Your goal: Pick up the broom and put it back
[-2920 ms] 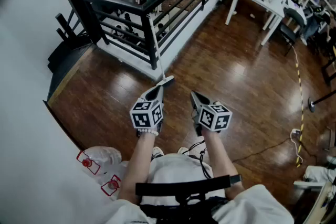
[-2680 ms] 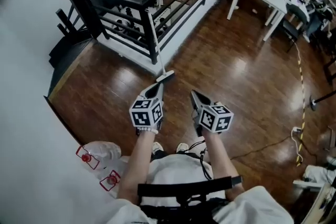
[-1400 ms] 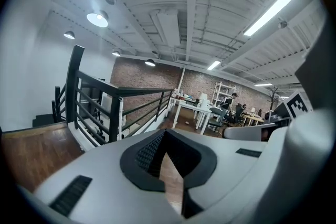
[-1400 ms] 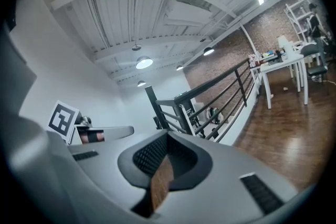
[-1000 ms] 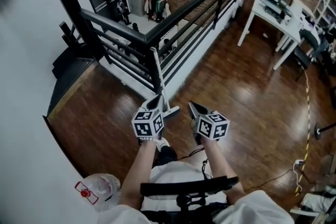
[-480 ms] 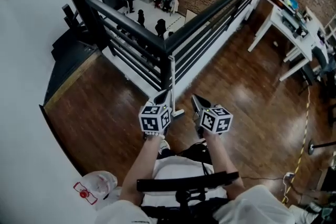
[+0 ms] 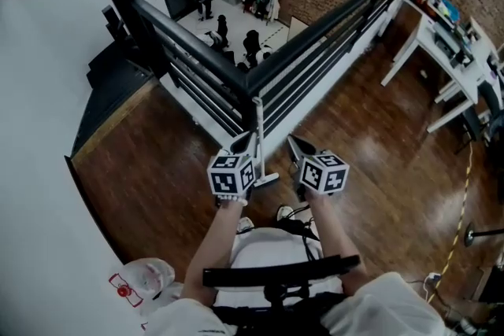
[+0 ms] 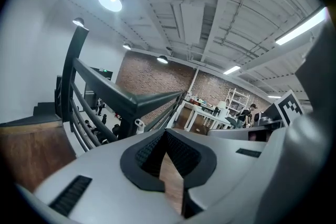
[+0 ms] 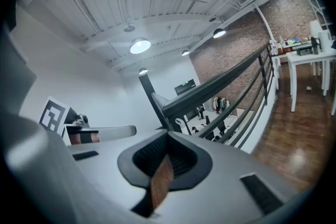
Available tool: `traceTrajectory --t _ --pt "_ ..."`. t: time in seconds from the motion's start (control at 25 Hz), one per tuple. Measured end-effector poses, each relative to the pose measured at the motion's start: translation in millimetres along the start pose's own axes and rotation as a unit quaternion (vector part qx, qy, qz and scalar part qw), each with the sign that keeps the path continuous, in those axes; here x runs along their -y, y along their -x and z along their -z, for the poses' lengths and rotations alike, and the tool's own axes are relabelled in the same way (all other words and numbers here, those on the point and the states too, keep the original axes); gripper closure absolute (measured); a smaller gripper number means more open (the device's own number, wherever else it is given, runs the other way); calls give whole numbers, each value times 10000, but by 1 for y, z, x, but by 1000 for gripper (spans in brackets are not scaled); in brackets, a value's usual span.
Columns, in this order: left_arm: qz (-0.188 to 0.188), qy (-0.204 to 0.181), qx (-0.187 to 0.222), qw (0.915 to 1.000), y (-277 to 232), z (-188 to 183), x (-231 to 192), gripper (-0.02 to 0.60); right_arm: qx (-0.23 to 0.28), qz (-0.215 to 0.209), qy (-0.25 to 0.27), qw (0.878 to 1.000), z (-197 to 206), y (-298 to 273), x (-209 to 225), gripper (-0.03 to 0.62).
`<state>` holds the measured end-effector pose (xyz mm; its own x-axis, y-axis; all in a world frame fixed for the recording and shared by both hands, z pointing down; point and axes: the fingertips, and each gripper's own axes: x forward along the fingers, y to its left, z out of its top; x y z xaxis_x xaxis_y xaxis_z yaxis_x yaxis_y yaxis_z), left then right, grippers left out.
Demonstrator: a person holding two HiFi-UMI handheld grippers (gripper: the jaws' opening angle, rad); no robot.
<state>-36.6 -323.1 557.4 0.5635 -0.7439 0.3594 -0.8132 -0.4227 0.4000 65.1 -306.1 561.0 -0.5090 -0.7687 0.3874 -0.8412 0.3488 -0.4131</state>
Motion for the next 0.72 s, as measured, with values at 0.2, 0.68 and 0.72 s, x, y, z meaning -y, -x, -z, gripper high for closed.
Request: traceTrajectory --t 0.2,0.68,0.72 --pt "-230 70 100 9997 -11 -9 -9 588 -29 -212 119 9997 -12 -17 8 583" --pt "-532 250 -101 9982 -37 -7 -33 588 -524 -435 251 9974 -2 -75 29 560" --pt "-543 270 -129 9981 -39 -6 -35 588 -569 -423 276 9971 -1 -81 32 555"
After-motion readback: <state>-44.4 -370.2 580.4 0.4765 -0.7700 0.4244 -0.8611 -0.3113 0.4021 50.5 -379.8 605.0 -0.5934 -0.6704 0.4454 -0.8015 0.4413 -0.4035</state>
